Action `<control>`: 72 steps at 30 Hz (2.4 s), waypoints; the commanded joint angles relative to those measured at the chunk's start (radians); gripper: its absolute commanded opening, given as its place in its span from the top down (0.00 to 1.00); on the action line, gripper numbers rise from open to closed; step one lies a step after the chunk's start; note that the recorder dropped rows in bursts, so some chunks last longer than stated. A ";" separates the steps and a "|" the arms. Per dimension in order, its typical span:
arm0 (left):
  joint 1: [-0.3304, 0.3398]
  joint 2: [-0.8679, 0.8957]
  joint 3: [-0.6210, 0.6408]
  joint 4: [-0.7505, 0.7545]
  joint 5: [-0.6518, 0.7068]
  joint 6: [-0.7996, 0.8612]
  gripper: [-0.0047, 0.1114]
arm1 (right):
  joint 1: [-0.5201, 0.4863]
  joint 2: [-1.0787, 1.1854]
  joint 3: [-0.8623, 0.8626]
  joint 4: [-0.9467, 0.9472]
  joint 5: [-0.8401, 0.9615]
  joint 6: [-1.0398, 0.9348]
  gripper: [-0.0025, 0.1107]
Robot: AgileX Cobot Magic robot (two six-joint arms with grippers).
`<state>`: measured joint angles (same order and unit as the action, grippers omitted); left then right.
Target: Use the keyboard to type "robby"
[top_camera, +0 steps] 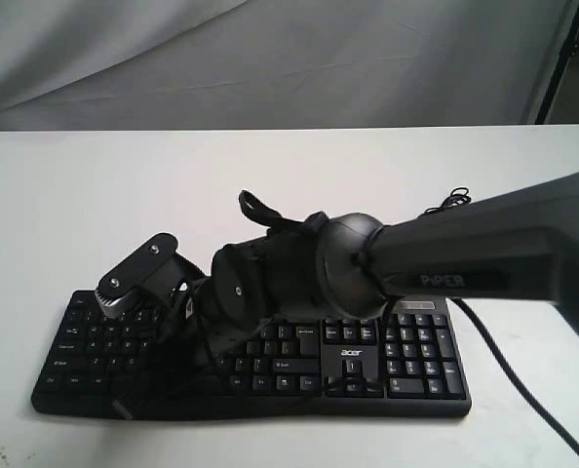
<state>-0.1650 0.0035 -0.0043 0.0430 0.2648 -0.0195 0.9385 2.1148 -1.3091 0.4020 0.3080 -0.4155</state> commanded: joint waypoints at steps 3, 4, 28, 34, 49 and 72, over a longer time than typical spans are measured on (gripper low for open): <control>-0.006 -0.003 0.004 0.005 -0.007 -0.003 0.96 | 0.005 0.021 -0.007 0.001 -0.006 -0.004 0.98; -0.006 -0.003 0.004 0.005 -0.007 -0.003 0.96 | 0.005 0.018 -0.007 0.001 -0.006 -0.004 0.98; -0.006 -0.003 0.004 0.005 -0.007 -0.003 0.96 | -0.028 -0.048 -0.008 -0.029 -0.012 -0.002 0.98; -0.006 -0.003 0.004 0.005 -0.007 -0.003 0.96 | -0.067 -0.040 -0.039 -0.048 0.018 -0.007 0.98; -0.006 -0.003 0.004 0.005 -0.007 -0.003 0.96 | -0.073 0.018 -0.077 -0.055 0.016 -0.011 0.98; -0.006 -0.003 0.004 0.005 -0.007 -0.003 0.96 | -0.073 0.045 -0.077 -0.043 0.016 -0.011 0.98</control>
<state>-0.1650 0.0035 -0.0043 0.0430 0.2648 -0.0195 0.8713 2.1499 -1.3807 0.3582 0.3230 -0.4220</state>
